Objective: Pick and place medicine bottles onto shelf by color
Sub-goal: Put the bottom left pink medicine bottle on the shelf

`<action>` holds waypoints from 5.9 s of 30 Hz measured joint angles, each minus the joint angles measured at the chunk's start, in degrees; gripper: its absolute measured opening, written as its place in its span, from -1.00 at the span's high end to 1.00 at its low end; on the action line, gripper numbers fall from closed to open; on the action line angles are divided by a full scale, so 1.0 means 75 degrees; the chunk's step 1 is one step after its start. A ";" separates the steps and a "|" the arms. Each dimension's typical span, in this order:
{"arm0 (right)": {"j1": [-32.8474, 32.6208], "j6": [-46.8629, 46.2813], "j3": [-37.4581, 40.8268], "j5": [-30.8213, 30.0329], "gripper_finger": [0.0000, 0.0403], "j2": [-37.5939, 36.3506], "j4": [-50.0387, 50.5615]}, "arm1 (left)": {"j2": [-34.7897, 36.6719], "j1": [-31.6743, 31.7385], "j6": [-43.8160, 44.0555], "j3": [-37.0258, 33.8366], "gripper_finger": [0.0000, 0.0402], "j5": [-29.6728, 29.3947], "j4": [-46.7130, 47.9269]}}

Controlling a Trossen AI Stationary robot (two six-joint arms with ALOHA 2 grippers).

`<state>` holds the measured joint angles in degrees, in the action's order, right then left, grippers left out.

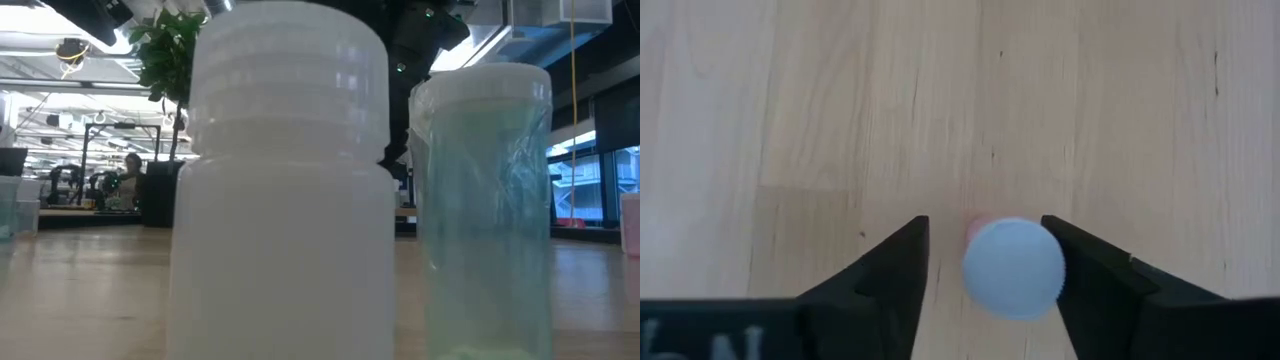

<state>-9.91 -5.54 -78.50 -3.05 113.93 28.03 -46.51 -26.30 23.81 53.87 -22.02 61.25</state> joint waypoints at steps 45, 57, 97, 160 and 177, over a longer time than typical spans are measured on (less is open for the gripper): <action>0.2736 -0.0635 -0.3053 -0.0039 0.39 -0.0871 0.3309 | 0.0001 0.0003 -0.0029 0.0000 1.00 -0.0433 -0.0122; 0.4530 -0.1208 -0.3115 -0.0136 0.39 -0.0664 0.3337 | -0.0001 0.0003 0.0008 0.0000 1.00 -0.0577 -0.0137; 0.5460 -0.0737 -0.3101 -0.1284 0.39 0.0804 0.2570 | 0.0001 0.0000 0.0020 0.0000 1.00 -0.0571 -0.0201; 0.5716 -0.0823 -0.3101 -0.0563 0.39 0.0804 0.2340 | -0.0001 0.0003 0.1593 -0.0704 1.00 -0.2498 -0.0449; 0.5767 -0.0835 -0.3101 -0.0226 0.39 0.0804 0.2291 | 0.0028 0.0003 0.0743 -0.0705 1.00 -0.2735 -0.1438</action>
<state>33.34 -11.80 -101.75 -4.75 119.96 45.22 -46.30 -26.28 29.39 48.58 -42.53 50.47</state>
